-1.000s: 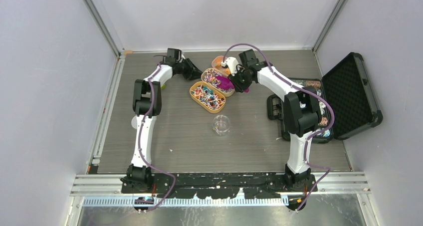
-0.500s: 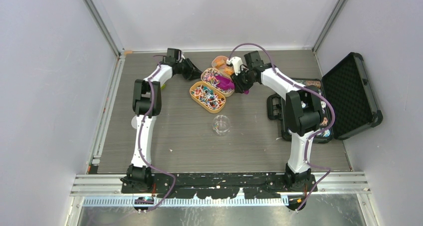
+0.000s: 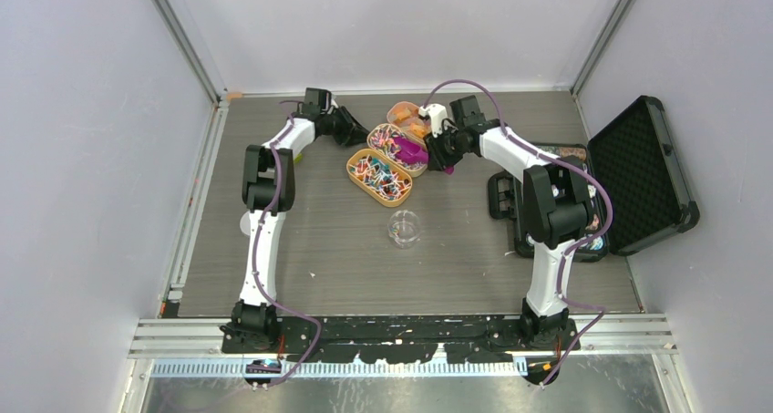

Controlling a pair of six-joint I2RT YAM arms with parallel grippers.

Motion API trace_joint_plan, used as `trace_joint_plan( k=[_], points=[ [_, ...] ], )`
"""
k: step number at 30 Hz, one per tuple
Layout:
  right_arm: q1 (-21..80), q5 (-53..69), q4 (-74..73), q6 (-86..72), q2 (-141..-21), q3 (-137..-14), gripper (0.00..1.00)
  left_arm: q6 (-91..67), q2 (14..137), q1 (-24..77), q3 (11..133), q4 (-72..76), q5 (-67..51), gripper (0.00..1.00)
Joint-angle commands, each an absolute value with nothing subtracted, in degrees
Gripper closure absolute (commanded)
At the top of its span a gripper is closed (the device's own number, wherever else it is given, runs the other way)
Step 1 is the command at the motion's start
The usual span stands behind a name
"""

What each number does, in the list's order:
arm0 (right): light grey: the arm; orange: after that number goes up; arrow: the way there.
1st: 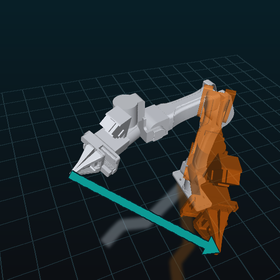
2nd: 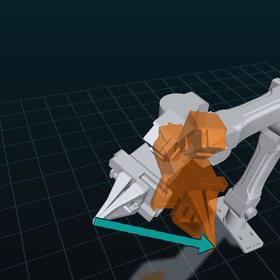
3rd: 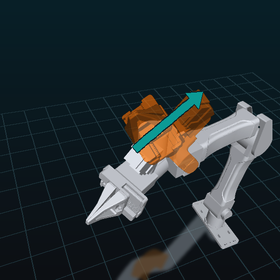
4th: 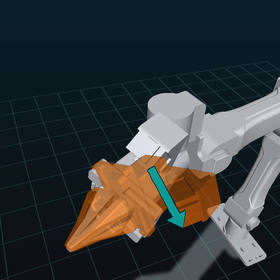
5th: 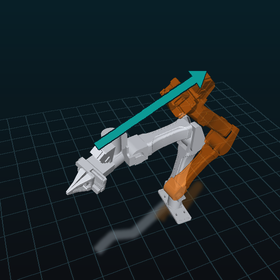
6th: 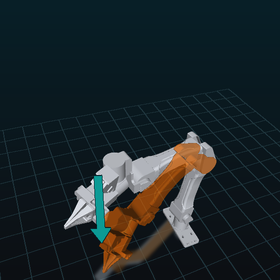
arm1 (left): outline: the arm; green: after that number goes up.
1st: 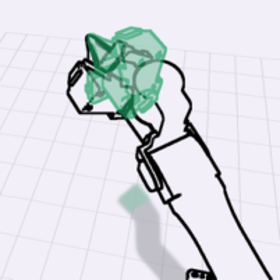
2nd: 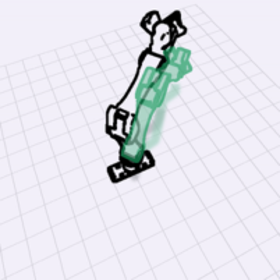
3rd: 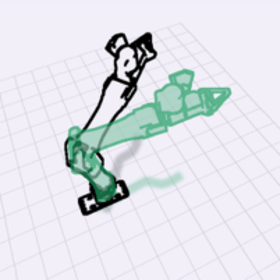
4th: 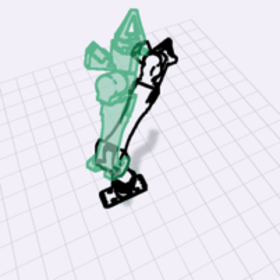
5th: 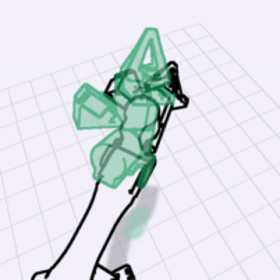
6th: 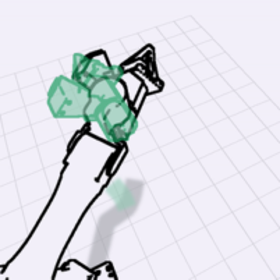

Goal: Pack the candies
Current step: Scoop the fake candies from the storage box.

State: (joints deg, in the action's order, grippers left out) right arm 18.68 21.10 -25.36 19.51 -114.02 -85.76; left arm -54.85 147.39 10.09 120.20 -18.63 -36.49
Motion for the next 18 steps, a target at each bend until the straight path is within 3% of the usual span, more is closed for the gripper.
trace_joint_plan(
  k=[1,18],
  points=[
    [19.03,22.38,-18.57,15.18,-112.96,-85.79,1.0,-53.53,143.92,11.98,119.28,-21.27,-39.19,0.75],
    [16.99,24.89,-11.21,16.25,-109.09,-77.85,1.0,-53.16,143.76,11.96,119.27,-21.86,-38.69,0.75]
  ],
)
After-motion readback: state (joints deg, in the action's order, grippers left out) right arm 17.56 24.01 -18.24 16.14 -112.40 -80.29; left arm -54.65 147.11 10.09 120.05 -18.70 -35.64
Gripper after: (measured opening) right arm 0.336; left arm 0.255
